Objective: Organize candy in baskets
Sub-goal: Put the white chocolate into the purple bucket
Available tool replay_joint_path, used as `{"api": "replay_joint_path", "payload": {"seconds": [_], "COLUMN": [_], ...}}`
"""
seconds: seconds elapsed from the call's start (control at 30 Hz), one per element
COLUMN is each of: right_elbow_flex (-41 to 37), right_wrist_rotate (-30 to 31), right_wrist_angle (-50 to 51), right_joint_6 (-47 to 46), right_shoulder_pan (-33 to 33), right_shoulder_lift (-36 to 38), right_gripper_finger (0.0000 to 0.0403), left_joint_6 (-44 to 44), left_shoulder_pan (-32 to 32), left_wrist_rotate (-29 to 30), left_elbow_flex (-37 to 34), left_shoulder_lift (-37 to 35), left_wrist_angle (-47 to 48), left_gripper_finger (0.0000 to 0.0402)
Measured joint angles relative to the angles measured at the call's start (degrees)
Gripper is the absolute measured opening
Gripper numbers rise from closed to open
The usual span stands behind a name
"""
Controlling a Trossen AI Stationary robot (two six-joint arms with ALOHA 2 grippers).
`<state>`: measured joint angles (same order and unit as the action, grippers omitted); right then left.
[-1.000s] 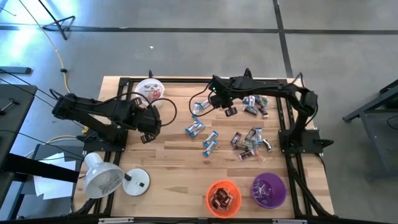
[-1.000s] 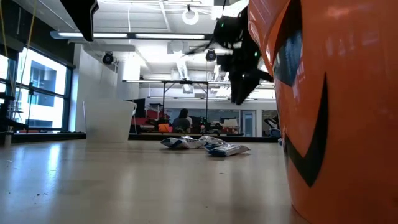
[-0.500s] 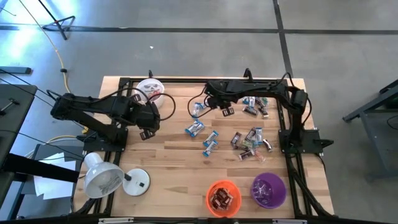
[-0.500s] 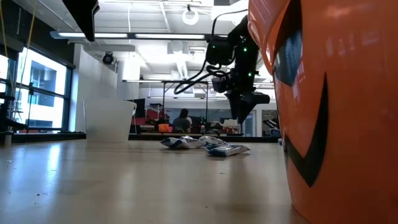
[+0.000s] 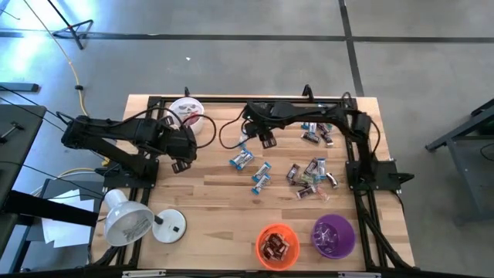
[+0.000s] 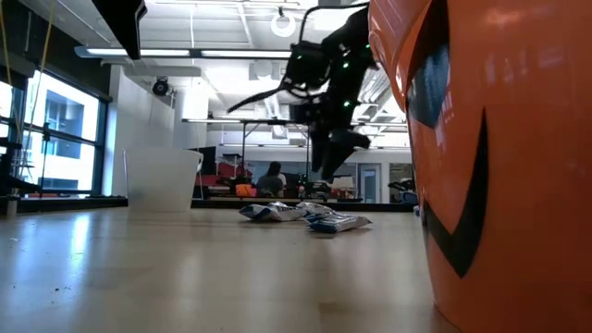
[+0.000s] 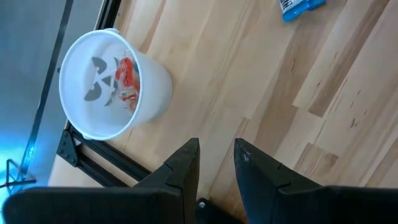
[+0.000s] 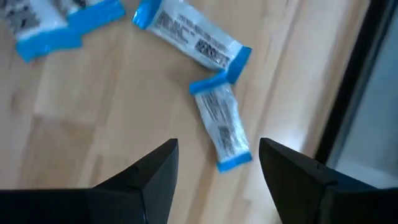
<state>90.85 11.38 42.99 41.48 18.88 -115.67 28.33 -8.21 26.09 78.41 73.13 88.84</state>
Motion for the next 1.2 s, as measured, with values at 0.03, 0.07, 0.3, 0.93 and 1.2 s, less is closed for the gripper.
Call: {"api": "replay_joint_path", "payload": {"seconds": [0.03, 0.07, 0.3, 0.93, 1.2], "right_elbow_flex": [1.1, 2.5, 13.9, 20.5, 20.5], "right_wrist_rotate": [0.1, 0.6, 7.3, -4.0, -7.8], "right_wrist_angle": [0.5, 1.0, 10.7, 13.7, 13.5], "right_joint_6": [-1.6, -2.8, -4.6, -9.8, -9.6], "right_shoulder_pan": [-0.1, -0.3, -0.6, 3.4, 3.6], "right_shoulder_lift": [-1.2, -2.6, -11.8, -17.3, -17.3], "right_gripper_finger": [0.0221, 0.0221, 0.022, 0.022, 0.022], "left_joint_6": [0.0, -0.1, -2.2, -2.9, -0.7], "left_shoulder_pan": [0.0, 0.0, -0.1, 0.0, 0.0], "left_wrist_rotate": [0.0, 0.0, -0.5, 1.1, 1.1], "left_elbow_flex": [0.0, 0.0, 0.0, 0.0, 0.0], "left_shoulder_lift": [0.0, 0.0, -0.2, -0.2, -0.2], "left_wrist_angle": [0.0, 0.0, 1.1, 1.2, 1.2], "left_gripper_finger": [0.0088, 0.0088, 0.0088, 0.0088, 0.0088]}}
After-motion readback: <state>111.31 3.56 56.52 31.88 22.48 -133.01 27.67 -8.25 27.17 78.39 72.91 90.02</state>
